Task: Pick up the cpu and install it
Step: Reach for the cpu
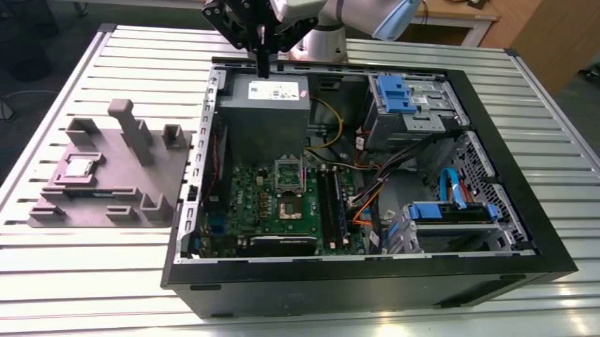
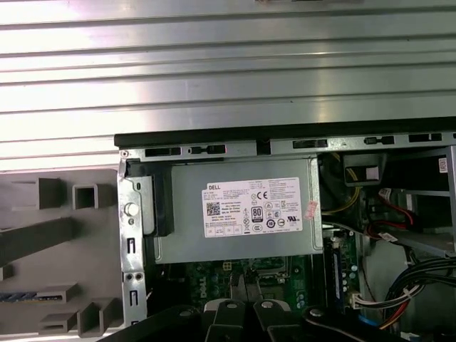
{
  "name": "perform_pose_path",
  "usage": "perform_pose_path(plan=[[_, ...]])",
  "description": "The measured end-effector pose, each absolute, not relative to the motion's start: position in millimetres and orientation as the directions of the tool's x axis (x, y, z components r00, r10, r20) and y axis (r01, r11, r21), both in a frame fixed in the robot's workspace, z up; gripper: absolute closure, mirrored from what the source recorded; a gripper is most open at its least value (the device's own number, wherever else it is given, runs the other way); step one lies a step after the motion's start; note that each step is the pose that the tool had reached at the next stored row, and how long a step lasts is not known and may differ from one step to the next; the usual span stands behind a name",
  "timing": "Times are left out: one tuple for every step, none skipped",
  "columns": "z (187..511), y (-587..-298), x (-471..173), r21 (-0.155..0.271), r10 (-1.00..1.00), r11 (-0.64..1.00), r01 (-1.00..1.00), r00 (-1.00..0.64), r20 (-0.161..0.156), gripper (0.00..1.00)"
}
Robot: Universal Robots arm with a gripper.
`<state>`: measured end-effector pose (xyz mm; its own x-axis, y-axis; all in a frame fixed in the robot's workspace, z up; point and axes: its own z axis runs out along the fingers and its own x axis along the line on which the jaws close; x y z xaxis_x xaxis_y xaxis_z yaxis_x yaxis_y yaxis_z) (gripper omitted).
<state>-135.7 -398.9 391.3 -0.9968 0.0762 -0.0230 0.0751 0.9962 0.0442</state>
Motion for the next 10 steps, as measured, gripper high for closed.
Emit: perform_pose_path(plan=[[391.3, -398.9, -135.7, 0.044, 0.076, 0.996, 0.075, -0.997, -0.023, 0.9], [391.2, -398.9, -136.0, 0.044, 0.076, 0.996, 0.075, -0.997, -0.023, 0.9], [391.0, -398.9, -136.4, 0.044, 0.076, 0.996, 0.075, -0.997, -0.023, 0.9], [391.0, -398.9, -136.4, 0.044, 0.076, 0.996, 0.075, -0.997, -0.023, 0.9], [391.0, -398.9, -136.4, 0.044, 0.076, 0.996, 0.075, -0.997, -0.022, 0.9], [391.0, -398.9, -136.7, 0.044, 0.076, 0.996, 0.075, -0.997, -0.022, 0.9], [390.8, -398.9, -137.2, 0.044, 0.076, 0.996, 0.075, -0.997, -0.022, 0.9], [390.8, -398.9, -137.4, 0.044, 0.076, 0.996, 0.075, -0.997, -0.022, 0.9], [390.7, -398.9, -137.6, 0.044, 0.076, 0.996, 0.075, -0.997, -0.022, 0.9], [390.6, -398.9, -137.9, 0.044, 0.076, 0.996, 0.075, -0.997, -0.022, 0.9]])
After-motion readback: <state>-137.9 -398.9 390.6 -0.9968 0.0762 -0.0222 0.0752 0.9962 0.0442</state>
